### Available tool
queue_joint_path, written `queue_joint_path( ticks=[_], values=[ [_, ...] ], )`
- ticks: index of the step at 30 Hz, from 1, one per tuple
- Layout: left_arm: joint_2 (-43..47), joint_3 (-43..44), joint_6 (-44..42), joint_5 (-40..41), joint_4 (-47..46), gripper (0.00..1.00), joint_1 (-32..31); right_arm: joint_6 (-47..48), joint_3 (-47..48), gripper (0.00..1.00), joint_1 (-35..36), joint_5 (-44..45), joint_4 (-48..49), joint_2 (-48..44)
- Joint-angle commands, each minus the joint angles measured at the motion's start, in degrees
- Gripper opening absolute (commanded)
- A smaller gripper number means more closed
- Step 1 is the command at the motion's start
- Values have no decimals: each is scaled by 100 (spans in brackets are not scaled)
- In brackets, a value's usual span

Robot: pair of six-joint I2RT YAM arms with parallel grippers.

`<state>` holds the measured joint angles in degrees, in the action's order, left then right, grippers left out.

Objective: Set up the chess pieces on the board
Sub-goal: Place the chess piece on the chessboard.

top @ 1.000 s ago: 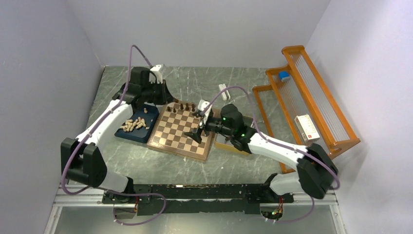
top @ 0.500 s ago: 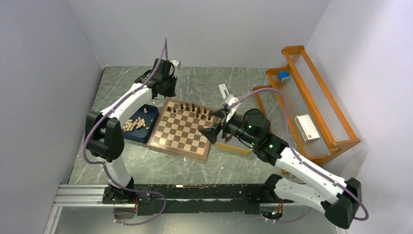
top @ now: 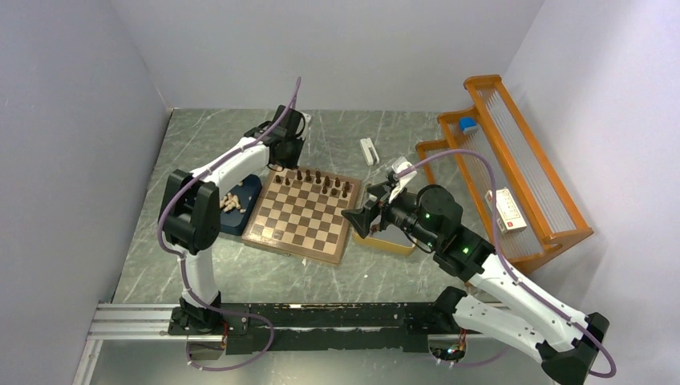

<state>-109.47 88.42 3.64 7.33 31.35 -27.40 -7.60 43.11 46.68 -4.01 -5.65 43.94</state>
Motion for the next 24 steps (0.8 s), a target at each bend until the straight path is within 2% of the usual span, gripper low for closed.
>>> queue_joint_path(
  ticks=[1,24],
  values=[
    [-166,131,-83,202,108,5,-59,-60,235,100,-1,155,-287,1],
    [-632,149,-50,323,90,6,-63,92,265,100,-1,198,-423,8]
  ],
)
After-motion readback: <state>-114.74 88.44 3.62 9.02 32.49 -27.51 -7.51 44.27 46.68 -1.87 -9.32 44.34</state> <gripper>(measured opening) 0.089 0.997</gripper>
